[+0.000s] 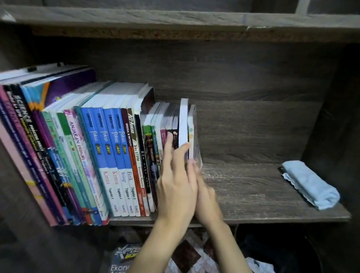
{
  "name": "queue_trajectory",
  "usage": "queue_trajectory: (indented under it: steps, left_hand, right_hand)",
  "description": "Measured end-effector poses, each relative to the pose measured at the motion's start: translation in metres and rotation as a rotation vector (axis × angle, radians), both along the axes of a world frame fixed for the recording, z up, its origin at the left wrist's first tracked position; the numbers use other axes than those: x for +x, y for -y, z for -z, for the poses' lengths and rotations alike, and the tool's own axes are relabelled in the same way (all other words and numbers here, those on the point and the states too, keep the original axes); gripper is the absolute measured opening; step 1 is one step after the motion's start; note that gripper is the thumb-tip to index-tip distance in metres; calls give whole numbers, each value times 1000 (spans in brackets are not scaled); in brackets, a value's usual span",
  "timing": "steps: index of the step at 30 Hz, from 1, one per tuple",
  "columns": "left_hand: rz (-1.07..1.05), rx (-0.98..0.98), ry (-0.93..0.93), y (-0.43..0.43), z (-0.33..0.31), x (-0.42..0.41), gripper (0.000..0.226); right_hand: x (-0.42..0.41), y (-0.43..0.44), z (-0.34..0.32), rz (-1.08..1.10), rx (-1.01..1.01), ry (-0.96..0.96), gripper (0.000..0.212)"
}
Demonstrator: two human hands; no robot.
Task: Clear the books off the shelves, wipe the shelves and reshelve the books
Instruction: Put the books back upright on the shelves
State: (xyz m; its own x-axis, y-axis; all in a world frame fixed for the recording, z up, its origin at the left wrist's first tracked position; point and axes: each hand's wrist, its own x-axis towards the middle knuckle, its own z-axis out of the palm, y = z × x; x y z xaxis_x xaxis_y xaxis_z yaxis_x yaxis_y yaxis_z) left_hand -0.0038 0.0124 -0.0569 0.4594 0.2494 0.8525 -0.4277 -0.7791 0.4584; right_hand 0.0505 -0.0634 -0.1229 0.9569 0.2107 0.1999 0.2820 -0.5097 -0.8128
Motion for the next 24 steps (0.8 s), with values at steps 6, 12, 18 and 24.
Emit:
queue_trajectory:
  steps: [6,12,18,24]
  left_hand:
    - [79,-114,-18,-2,-2,-3,32]
    - [31,-75,52,-12,-5,-8,30]
    - [18,-230,-353,-6,6,-17,70]
    - [-76,-159,-405,-3,9,-15,72]
  right_hand:
    - [0,-6,3,17,-43,9,54]
    - [4,-6,10,101,-103,95,63]
    - [-2,-10,8,95,2,65,52]
    - [-14,-9,-7,74,23,40,67]
